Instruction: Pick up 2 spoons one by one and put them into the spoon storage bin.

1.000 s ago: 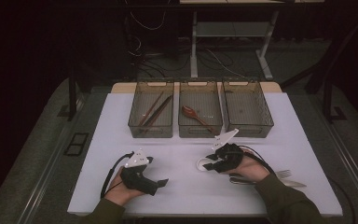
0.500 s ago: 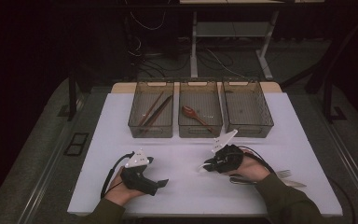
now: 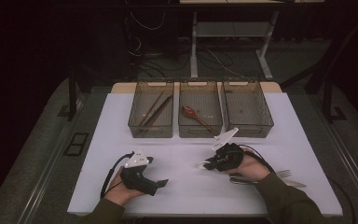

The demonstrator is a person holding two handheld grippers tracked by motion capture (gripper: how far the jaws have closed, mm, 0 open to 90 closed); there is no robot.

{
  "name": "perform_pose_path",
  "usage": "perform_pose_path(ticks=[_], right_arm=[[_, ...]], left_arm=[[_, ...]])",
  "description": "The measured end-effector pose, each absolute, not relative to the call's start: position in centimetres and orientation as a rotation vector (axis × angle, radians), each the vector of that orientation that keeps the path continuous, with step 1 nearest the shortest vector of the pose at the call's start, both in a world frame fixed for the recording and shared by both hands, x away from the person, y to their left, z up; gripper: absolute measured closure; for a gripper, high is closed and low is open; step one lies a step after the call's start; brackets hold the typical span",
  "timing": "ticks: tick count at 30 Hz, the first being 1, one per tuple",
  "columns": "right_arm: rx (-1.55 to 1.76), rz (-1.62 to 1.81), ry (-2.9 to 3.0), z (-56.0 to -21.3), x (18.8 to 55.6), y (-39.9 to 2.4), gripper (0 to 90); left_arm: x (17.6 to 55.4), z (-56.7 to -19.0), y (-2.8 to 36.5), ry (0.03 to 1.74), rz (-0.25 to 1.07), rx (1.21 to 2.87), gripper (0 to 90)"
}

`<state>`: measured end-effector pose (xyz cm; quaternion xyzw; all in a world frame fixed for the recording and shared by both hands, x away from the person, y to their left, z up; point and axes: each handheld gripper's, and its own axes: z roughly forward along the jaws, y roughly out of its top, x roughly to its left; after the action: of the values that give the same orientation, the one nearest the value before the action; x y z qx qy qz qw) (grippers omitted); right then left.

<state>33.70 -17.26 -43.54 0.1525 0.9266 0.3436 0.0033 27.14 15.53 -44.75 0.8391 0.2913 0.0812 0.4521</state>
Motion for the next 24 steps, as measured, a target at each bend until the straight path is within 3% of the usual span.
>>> perform_pose_path(ticks=[24], right_arm=[[0.722, 1.277, 2.702, -40.3, 36.0, -18.9, 78.4]], left_arm=[[27.1, -44.7, 15.5, 0.713, 0.211, 2.068, 0.0]])
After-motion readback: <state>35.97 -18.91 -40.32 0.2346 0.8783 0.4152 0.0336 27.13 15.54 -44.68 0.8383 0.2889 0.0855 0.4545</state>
